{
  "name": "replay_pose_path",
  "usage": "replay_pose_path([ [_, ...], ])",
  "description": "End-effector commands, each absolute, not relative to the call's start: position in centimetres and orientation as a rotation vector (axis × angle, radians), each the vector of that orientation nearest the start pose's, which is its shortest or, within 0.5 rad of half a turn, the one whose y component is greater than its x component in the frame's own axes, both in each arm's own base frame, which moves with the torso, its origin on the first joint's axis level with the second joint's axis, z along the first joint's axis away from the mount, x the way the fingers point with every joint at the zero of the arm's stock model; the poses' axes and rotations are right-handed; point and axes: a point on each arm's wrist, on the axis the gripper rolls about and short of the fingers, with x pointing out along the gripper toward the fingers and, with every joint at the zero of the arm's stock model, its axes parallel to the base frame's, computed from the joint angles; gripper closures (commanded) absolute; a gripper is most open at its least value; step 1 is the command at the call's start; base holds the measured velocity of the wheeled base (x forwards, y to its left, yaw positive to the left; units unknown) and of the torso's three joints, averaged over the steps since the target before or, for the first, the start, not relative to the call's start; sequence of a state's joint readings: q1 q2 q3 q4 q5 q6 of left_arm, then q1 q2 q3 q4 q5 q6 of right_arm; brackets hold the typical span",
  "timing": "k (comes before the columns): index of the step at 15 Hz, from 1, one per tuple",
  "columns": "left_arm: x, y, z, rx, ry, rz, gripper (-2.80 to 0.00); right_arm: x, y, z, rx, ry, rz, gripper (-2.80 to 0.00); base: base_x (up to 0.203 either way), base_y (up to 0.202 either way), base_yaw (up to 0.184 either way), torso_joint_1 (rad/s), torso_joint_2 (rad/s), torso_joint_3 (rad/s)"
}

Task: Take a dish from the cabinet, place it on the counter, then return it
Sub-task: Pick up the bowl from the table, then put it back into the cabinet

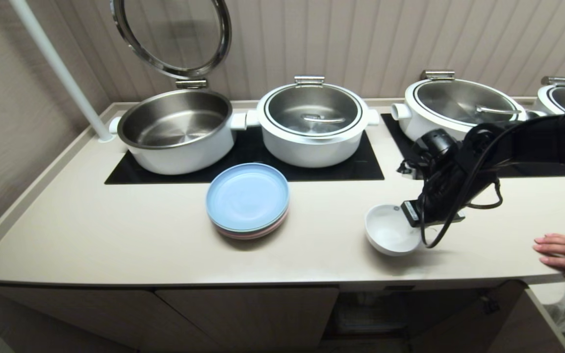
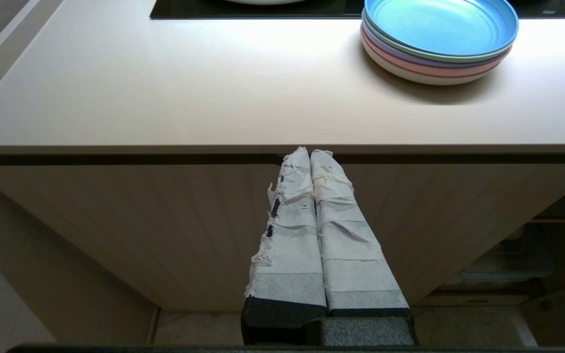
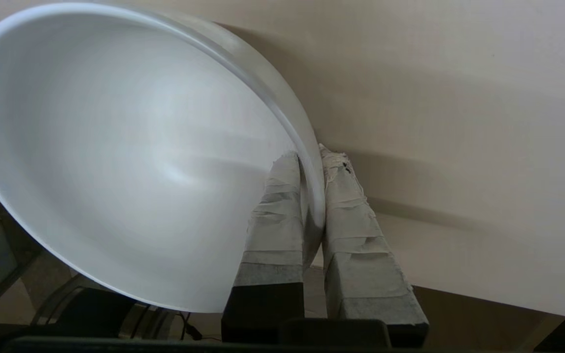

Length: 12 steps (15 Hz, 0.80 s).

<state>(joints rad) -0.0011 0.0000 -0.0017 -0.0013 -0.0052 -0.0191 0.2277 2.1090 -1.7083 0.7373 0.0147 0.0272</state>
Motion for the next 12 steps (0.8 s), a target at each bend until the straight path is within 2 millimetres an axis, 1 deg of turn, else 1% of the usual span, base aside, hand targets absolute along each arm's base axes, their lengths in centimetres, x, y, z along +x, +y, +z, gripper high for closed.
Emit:
replay_pose_path([
  [1, -2.3, 0.0, 7.6, -0.02, -0.003, -0.006, 0.0, 36.8, 8.6, 17.3, -0.094, 1.132, 0.202, 0.0, 0.0, 0.0, 0.0, 0.0, 0.0, 0.0],
  [3, -2.3, 0.0, 7.6, -0.02, -0.003, -0.006, 0.0, 35.8, 8.4, 17.9, -0.094, 1.128, 0.202, 0.0, 0.0, 0.0, 0.0, 0.0, 0.0, 0.0],
  [7, -2.3, 0.0, 7.6, -0.02, -0.003, -0.008, 0.0, 34.1, 8.0, 18.4, -0.087, 1.079, 0.207, 0.0, 0.0, 0.0, 0.0, 0.0, 0.0, 0.0],
  [10, -2.3, 0.0, 7.6, -0.02, -0.003, -0.006, 0.0, 32.1, 7.5, 18.9, -0.082, 1.086, 0.208, 0.0, 0.0, 0.0, 0.0, 0.0, 0.0, 0.0],
  [12, -2.3, 0.0, 7.6, -0.02, -0.003, -0.006, 0.0, 30.9, 7.2, 19.6, -0.078, 1.073, 0.21, 0.0, 0.0, 0.0, 0.0, 0.0, 0.0, 0.0],
])
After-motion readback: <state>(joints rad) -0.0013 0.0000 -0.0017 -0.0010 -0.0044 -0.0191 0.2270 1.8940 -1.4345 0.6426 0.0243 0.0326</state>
